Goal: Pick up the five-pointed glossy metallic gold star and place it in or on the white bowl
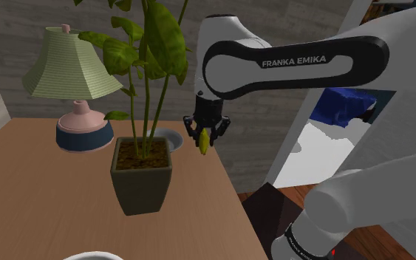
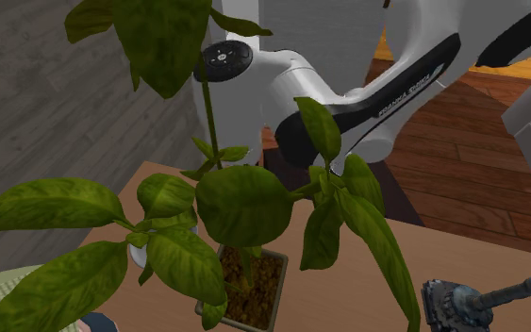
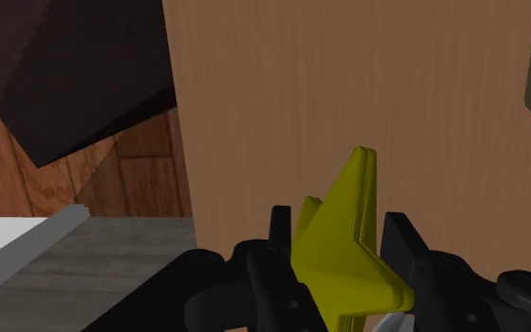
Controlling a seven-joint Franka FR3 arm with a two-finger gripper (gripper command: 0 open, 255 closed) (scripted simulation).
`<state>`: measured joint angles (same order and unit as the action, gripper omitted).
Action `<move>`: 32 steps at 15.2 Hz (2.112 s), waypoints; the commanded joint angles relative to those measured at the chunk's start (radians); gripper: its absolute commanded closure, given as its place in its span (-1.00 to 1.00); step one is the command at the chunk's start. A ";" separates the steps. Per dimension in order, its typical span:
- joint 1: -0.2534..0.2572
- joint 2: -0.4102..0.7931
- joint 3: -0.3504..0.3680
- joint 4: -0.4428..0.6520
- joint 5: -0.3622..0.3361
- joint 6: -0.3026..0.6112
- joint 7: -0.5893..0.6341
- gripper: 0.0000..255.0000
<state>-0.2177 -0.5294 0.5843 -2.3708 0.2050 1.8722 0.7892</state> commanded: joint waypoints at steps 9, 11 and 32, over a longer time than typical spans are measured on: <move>-0.127 0.475 0.122 0.396 -0.255 0.019 0.147 1.00; -0.123 0.578 0.134 0.492 -0.324 -0.002 0.186 1.00; -0.074 0.798 0.112 0.535 -0.481 0.112 0.279 1.00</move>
<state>-0.2923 0.2686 0.6965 -1.8348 -0.2760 1.9829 1.0681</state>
